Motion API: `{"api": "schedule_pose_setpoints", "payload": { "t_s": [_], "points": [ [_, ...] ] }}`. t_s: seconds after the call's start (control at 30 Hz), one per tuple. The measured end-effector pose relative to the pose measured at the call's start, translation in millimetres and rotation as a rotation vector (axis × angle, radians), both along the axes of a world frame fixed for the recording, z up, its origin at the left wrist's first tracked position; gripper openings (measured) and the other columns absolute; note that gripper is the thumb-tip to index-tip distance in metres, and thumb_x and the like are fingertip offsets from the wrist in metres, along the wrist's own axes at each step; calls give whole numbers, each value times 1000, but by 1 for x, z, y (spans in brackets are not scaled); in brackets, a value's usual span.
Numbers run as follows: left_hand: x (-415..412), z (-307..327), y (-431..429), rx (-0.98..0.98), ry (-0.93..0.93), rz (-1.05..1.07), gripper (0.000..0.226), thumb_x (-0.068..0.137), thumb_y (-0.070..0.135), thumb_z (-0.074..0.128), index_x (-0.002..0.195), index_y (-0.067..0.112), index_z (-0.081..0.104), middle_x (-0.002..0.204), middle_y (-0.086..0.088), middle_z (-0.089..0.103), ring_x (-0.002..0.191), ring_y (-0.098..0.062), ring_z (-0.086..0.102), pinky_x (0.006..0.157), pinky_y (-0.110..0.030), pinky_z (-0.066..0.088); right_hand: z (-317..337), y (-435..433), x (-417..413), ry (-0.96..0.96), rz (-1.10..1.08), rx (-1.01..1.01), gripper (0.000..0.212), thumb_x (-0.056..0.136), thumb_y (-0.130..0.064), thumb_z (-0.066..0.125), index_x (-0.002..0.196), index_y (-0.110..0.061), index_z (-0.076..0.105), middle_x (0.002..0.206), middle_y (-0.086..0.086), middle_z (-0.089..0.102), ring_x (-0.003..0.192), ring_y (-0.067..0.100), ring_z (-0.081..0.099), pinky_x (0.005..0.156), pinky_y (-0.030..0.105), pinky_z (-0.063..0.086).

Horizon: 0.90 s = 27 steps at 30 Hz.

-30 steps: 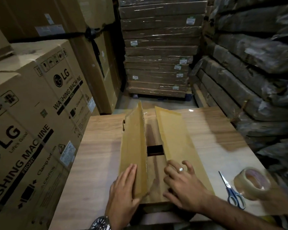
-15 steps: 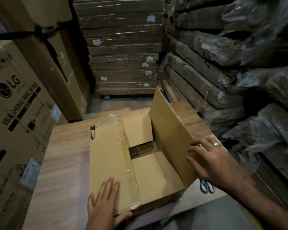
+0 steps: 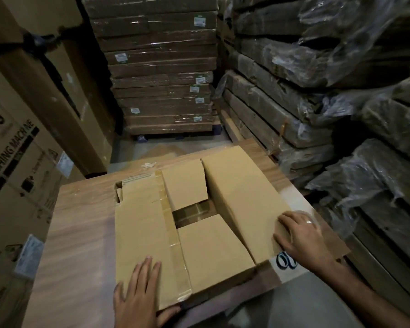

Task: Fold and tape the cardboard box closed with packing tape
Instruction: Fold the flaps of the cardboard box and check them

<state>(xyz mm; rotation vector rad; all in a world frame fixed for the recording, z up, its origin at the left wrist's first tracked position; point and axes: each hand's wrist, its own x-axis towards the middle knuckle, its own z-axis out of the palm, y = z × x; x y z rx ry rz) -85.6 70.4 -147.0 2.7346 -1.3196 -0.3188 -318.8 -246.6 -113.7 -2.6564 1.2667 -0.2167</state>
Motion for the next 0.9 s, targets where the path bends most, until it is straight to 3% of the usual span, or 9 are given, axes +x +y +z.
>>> {"api": "schedule_pose_setpoints", "payload": {
  "t_s": [0.07, 0.17, 0.2, 0.33, 0.43, 0.5, 0.7, 0.8, 0.9],
  "points": [
    [1, -2, -1, -16, -33, -15, 103, 67, 94, 14, 132, 20, 45, 148, -1, 33, 131, -18, 38, 85, -50, 35, -10, 2, 2, 22, -10, 71, 48, 87, -45, 61, 128, -20, 57, 138, -2, 51, 125, 21, 48, 103, 48, 37],
    [2, -5, -1, -60, -81, -11, 103, 66, 94, 16, 133, 21, 43, 150, 0, 28, 148, -4, 1, 86, -50, 33, -17, 7, 9, 15, -4, 103, 49, 90, -47, 57, 131, -21, 55, 140, -1, 50, 127, 21, 47, 104, 43, 37],
    [2, -6, -1, -68, -85, -7, 103, 66, 95, 16, 132, 21, 44, 148, -1, 33, 148, -3, 0, 86, -51, 34, -18, 9, 11, 8, 0, 101, 48, 90, -46, 57, 130, -20, 56, 138, -1, 52, 125, 21, 49, 102, 41, 38],
    [1, -6, -3, -71, -73, -19, 102, 67, 94, 16, 130, 20, 46, 141, -1, 41, 132, -19, 37, 85, -51, 36, -26, 13, 16, -8, -3, 128, 42, 92, -44, 55, 125, -18, 58, 130, 0, 58, 116, 22, 56, 94, 37, 44],
    [2, -8, -3, -101, -95, -15, 102, 58, 93, 33, 130, 21, 45, 140, 0, 41, 148, -6, 7, 86, -51, 34, -34, 17, 21, -1, -17, 175, 45, 94, -44, 50, 128, -16, 56, 131, 3, 58, 116, 23, 56, 94, 36, 43],
    [2, -10, -3, -126, -112, -2, 105, 51, 91, 39, 130, 21, 45, 140, 0, 41, 146, 1, -8, 86, -51, 33, -36, 20, 24, 23, -15, 184, 48, 96, -46, 46, 132, -16, 53, 131, 4, 57, 118, 24, 55, 97, 35, 41],
    [2, -12, -5, -141, -109, 7, 106, 48, 91, 39, 128, 22, 46, 139, 0, 42, 145, 2, -11, 86, -50, 33, -47, 26, 30, -25, -26, 310, 85, 84, -74, 18, 133, -14, 53, 124, 6, 62, 113, 26, 57, 96, 35, 44],
    [5, -15, -5, -126, -119, 4, 108, 47, 93, 38, 128, 22, 47, 139, 0, 41, 145, 0, -12, 86, -51, 32, -53, 29, 32, -34, -33, 328, 52, 96, -50, 39, 129, -14, 54, 121, 8, 64, 113, 27, 57, 93, 35, 43],
    [5, -16, -5, -130, -114, 3, 109, 46, 93, 39, 128, 23, 46, 146, 2, 31, 145, 1, -12, 86, -51, 32, -55, 32, 34, -78, -29, 360, 47, 97, -46, 37, 123, -13, 57, 114, 9, 66, 108, 29, 59, 87, 34, 41]
  ]
}}
